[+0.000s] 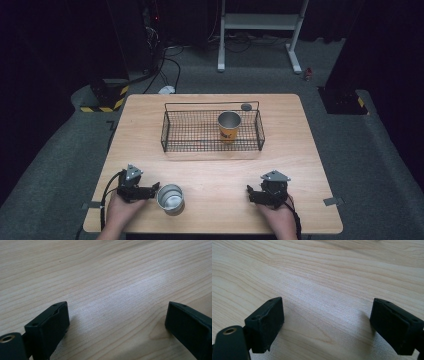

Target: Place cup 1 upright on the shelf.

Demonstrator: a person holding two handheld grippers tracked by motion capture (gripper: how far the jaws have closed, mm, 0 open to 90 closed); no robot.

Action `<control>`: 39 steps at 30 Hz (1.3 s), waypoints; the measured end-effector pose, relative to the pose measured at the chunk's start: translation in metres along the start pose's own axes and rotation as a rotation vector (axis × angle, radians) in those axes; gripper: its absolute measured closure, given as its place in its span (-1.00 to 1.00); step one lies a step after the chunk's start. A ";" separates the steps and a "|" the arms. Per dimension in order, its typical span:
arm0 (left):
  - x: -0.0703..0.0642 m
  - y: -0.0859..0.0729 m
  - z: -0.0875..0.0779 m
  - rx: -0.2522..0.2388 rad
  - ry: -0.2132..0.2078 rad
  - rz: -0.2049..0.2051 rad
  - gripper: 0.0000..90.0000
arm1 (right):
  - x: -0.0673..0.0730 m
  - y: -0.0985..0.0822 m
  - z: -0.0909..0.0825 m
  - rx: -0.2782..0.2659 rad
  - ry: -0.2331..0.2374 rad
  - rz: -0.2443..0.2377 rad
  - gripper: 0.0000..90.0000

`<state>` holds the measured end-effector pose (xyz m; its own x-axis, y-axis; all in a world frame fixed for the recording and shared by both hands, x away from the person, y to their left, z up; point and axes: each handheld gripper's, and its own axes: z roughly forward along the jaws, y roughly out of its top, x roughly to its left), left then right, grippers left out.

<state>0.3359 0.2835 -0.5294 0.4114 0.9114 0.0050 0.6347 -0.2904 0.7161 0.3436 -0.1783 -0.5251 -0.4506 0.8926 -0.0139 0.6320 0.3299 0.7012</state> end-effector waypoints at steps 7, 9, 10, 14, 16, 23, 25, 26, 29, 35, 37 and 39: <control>0.004 0.001 -0.003 -0.018 -0.032 -0.014 -0.81 | 0.000 0.000 0.000 0.000 0.000 0.000 -0.74; 0.004 0.003 -0.004 -0.016 -0.038 -0.005 -0.81 | 0.000 0.000 0.000 0.000 0.000 0.000 -0.74; 0.004 0.004 -0.006 -0.021 -0.035 0.004 -0.81 | 0.000 0.000 0.000 0.000 0.000 0.000 -0.74; 0.004 0.006 -0.013 -0.046 -0.053 -0.005 -0.81 | 0.000 0.000 0.000 0.000 0.000 0.000 -0.74; 0.003 0.007 -0.016 -0.058 -0.059 -0.011 -0.81 | 0.000 0.000 0.000 0.000 0.000 0.000 -0.74; 0.001 0.011 -0.028 -0.098 -0.060 -0.006 -0.81 | 0.001 0.000 0.000 0.001 0.001 0.001 -0.75; 0.000 0.013 -0.033 -0.122 -0.062 -0.007 -0.81 | 0.001 0.000 0.000 0.001 0.001 0.001 -0.75; -0.001 0.013 -0.035 -0.131 -0.063 -0.002 -0.81 | 0.001 0.000 0.000 0.001 0.001 0.001 -0.75; -0.004 0.015 -0.043 -0.154 -0.070 -0.009 -0.81 | 0.001 0.000 0.000 0.001 0.001 0.001 -0.75; -0.008 0.018 -0.055 -0.197 -0.087 -0.006 -0.81 | 0.001 0.001 0.001 0.001 0.002 0.002 -0.75; -0.011 0.019 -0.058 -0.209 -0.090 0.006 -0.81 | 0.001 0.001 0.001 0.002 0.002 0.001 -0.75; -0.015 0.020 -0.061 -0.223 -0.100 0.005 -0.81 | 0.000 0.001 0.001 -0.001 0.003 -0.005 -0.75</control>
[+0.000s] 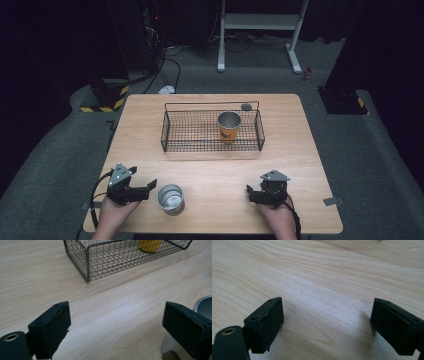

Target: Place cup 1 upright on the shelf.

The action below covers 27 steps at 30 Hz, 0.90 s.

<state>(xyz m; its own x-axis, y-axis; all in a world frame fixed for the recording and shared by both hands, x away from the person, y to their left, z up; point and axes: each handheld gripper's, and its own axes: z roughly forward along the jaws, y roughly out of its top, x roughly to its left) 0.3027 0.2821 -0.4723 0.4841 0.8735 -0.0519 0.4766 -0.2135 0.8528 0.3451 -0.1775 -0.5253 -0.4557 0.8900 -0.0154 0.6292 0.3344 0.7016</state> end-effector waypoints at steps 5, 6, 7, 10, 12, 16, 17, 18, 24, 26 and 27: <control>-0.008 0.006 -0.009 -0.044 -0.036 -0.008 -0.81 | 0.000 0.000 0.000 -0.001 0.000 0.001 -0.75; -0.010 0.007 -0.011 -0.053 -0.042 -0.013 -0.81 | 0.000 0.000 0.000 -0.001 0.000 0.001 -0.75; -0.012 0.008 -0.013 -0.060 -0.050 -0.005 -0.81 | 0.000 0.000 0.000 -0.001 0.000 0.002 -0.75; -0.020 0.010 -0.016 -0.073 -0.067 -0.004 -0.81 | 0.000 0.000 0.000 -0.001 0.000 0.001 -0.75; -0.025 0.012 -0.016 -0.075 -0.084 -0.003 -0.82 | 0.000 0.000 0.000 -0.001 0.000 0.002 -0.75; -0.036 0.013 -0.014 -0.043 -0.102 0.041 -0.84 | 0.001 0.000 0.000 0.000 -0.004 0.007 -0.74; -0.039 0.013 -0.013 -0.034 -0.107 0.042 -0.85 | 0.001 0.000 0.000 0.000 -0.003 0.006 -0.74; -0.040 0.013 -0.012 -0.035 -0.125 0.034 -0.85 | 0.001 0.000 0.000 0.000 -0.003 0.007 -0.74; -0.052 0.010 -0.007 -0.067 -0.175 0.006 -0.88 | 0.001 0.000 0.000 0.000 -0.003 0.007 -0.74; -0.056 0.011 -0.008 -0.054 -0.184 0.027 -0.92 | 0.001 0.000 0.000 0.000 -0.004 0.006 -0.74; -0.058 0.011 -0.009 -0.061 -0.191 0.026 -0.94 | 0.001 0.000 0.000 0.000 -0.004 0.006 -0.74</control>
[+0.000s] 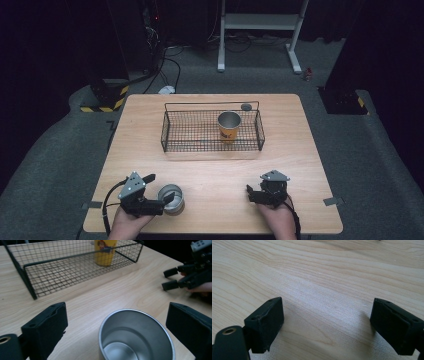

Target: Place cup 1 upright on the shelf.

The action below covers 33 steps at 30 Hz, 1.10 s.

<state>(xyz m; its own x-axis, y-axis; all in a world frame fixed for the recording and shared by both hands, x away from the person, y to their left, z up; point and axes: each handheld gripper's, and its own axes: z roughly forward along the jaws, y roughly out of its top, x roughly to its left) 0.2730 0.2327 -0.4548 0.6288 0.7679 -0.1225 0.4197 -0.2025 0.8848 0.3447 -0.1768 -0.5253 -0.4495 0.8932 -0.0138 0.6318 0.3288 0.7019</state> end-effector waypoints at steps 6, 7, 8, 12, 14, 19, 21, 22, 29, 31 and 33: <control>-0.010 -0.005 0.002 0.015 -0.022 0.026 -0.99 | 0.000 0.000 0.000 0.000 -0.001 -0.001 -0.74; -0.010 -0.006 0.003 0.020 -0.029 0.027 -0.99 | 0.000 0.000 0.000 -0.002 -0.001 0.000 -0.74; -0.010 -0.007 0.003 0.023 -0.029 0.032 -1.00 | 0.000 0.000 0.000 -0.002 -0.001 0.000 -0.74; -0.012 -0.011 0.007 0.028 -0.028 0.048 -1.00 | 0.000 0.000 0.000 0.000 -0.001 0.000 -0.74; -0.013 -0.012 0.009 0.038 -0.031 0.054 -1.00 | 0.000 0.000 0.000 0.000 -0.001 0.000 -0.74; -0.017 -0.016 0.012 0.052 -0.006 0.082 -1.00 | 0.000 0.000 0.000 -0.002 -0.001 0.000 -0.74; -0.017 -0.018 0.013 0.063 -0.005 0.081 -1.00 | 0.000 0.000 0.000 -0.002 -0.001 0.002 -0.74; -0.017 -0.020 0.014 0.066 0.002 0.087 -1.00 | 0.000 0.000 0.000 -0.002 -0.001 0.001 -0.74; -0.016 -0.028 0.020 0.094 -0.011 0.082 -0.99 | 0.001 0.000 0.000 -0.001 -0.002 0.001 -0.73; -0.017 -0.029 0.021 0.098 -0.006 0.093 -0.99 | 0.001 0.000 -0.001 -0.001 -0.002 -0.001 -0.73; -0.017 -0.030 0.022 0.093 -0.010 0.090 -0.99 | 0.001 0.000 -0.001 -0.001 -0.002 0.000 -0.73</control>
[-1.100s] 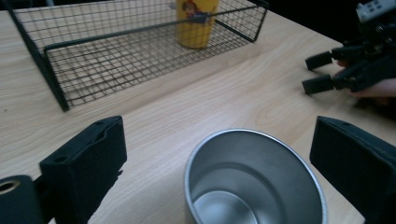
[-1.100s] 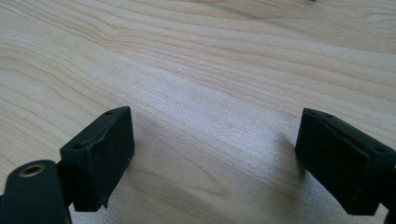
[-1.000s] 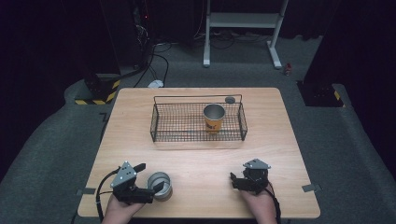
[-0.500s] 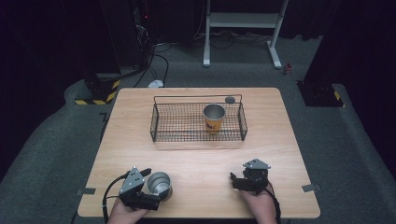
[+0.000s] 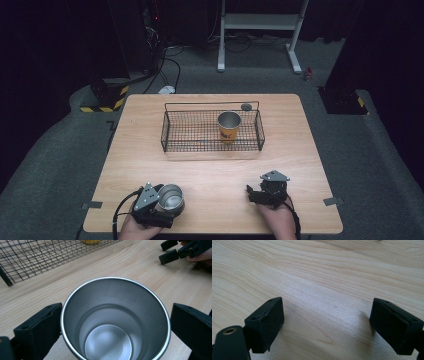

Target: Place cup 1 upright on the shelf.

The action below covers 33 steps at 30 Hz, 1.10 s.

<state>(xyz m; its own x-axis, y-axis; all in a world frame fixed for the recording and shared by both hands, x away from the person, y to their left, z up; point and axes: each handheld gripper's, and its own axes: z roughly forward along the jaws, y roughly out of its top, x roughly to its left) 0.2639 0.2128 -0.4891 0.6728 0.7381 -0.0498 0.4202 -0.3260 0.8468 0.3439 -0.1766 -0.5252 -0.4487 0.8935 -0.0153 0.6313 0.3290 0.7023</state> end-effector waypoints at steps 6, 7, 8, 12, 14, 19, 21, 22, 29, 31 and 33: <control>0.004 -0.006 0.002 0.014 -0.014 0.012 -0.99 | 0.000 0.000 0.000 0.000 0.000 0.000 -0.73; 0.005 -0.006 0.003 0.017 -0.015 0.017 -0.99 | 0.000 0.000 0.000 0.000 0.000 0.000 -0.73; 0.004 -0.007 0.003 0.016 -0.016 0.020 -0.99 | 0.000 0.000 0.000 0.000 0.000 0.002 -0.73; 0.004 -0.008 0.003 0.026 -0.008 0.029 -0.99 | 0.000 0.000 0.000 0.000 0.001 0.004 -0.73; 0.005 -0.009 0.004 0.024 0.000 0.028 -0.99 | 0.000 0.000 0.000 0.000 0.001 0.004 -0.74; 0.005 -0.010 0.004 0.018 -0.003 0.026 -0.97 | 0.000 0.000 0.000 0.000 0.001 0.003 -0.74; 0.005 -0.011 0.005 0.021 0.001 0.032 -0.94 | 0.000 0.000 0.000 0.000 0.001 0.003 -0.74; 0.005 -0.011 0.005 0.023 0.002 0.036 -0.92 | 0.000 0.000 0.000 0.000 0.002 0.004 -0.74; 0.007 -0.013 0.004 -0.022 -0.007 0.046 -0.71 | 0.000 0.000 0.000 0.000 0.001 0.003 -0.74; 0.006 -0.013 0.003 -0.030 -0.003 0.062 -0.64 | 0.000 0.000 0.000 0.000 0.001 0.003 -0.74; 0.005 -0.013 0.002 -0.035 -0.003 0.059 -0.59 | 0.000 0.000 0.000 0.000 0.001 0.003 -0.74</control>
<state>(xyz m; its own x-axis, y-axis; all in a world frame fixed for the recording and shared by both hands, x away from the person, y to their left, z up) 0.2636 0.2196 -0.5015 0.6973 0.7168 -0.0005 0.3580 -0.3477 0.8666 0.3439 -0.1766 -0.5252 -0.4474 0.8943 -0.0119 0.6328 0.3260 0.7024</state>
